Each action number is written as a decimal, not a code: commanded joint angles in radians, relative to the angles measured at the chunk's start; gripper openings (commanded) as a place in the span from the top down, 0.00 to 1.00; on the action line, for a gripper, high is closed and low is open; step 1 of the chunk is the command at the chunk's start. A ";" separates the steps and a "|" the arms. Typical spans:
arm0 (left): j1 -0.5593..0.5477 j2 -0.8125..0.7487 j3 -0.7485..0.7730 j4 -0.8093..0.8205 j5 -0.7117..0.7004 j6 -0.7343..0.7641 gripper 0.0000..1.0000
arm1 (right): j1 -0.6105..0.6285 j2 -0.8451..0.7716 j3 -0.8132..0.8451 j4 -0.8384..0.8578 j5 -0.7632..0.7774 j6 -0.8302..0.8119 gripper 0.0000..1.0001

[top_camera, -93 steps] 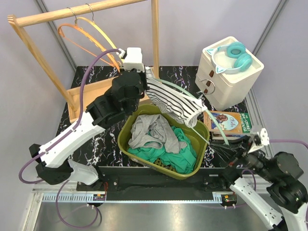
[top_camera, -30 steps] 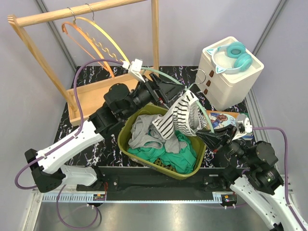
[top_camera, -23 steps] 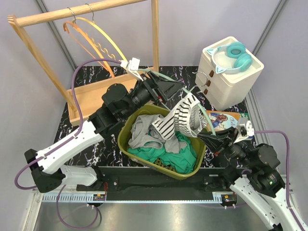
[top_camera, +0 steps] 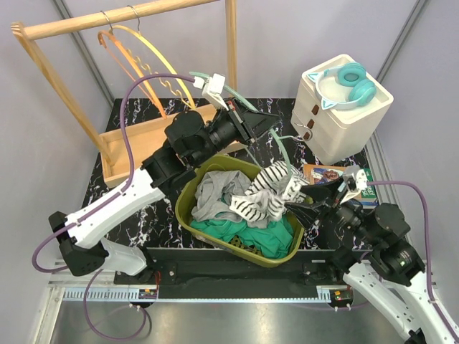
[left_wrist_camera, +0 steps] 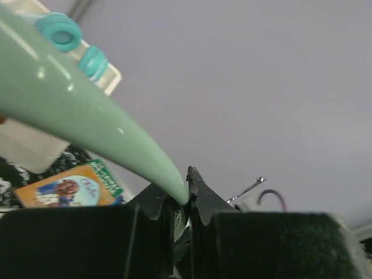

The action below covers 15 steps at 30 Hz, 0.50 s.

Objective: Remove the tank top from the hanger

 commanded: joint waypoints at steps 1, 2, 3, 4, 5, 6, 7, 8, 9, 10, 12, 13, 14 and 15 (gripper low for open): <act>0.014 -0.028 0.075 -0.015 -0.005 0.170 1.00 | 0.003 0.001 0.085 0.023 0.016 0.009 0.10; 0.014 -0.033 0.080 -0.018 0.003 0.197 1.00 | 0.003 -0.002 0.088 0.023 0.024 0.011 0.04; 0.014 -0.037 0.083 -0.018 0.003 0.211 1.00 | 0.003 0.001 0.090 0.020 0.041 0.012 0.02; 0.014 -0.044 0.085 -0.018 0.003 0.225 1.00 | 0.003 0.012 0.090 0.015 0.049 0.017 0.00; 0.011 -0.056 0.086 -0.052 0.001 0.259 1.00 | 0.003 0.021 0.091 0.009 0.055 0.017 0.00; 0.009 -0.062 0.092 -0.062 -0.005 0.280 1.00 | 0.003 0.030 0.093 -0.006 0.070 0.018 0.00; 0.008 -0.067 0.100 -0.076 -0.019 0.303 1.00 | 0.003 0.056 0.093 -0.014 0.079 0.024 0.00; 0.006 -0.079 0.106 -0.111 -0.023 0.349 1.00 | 0.003 0.073 0.096 -0.023 0.090 0.029 0.00; 0.006 -0.082 0.126 -0.131 -0.025 0.369 1.00 | 0.003 0.091 0.100 -0.041 0.113 0.035 0.00; 0.006 -0.084 0.138 -0.156 -0.017 0.386 1.00 | 0.003 0.131 0.103 -0.049 0.125 0.044 0.00; 0.006 -0.094 0.160 -0.208 0.003 0.417 1.00 | 0.004 0.176 0.112 -0.069 0.163 0.055 0.00; 0.006 -0.111 0.158 -0.216 0.045 0.423 1.00 | 0.003 0.217 0.113 -0.071 0.180 0.072 0.00; 0.006 -0.122 0.155 -0.219 0.072 0.423 1.00 | 0.003 0.235 0.109 -0.072 0.200 0.086 0.00; 0.006 -0.133 0.141 -0.221 0.095 0.420 1.00 | 0.003 0.255 0.102 -0.072 0.237 0.102 0.00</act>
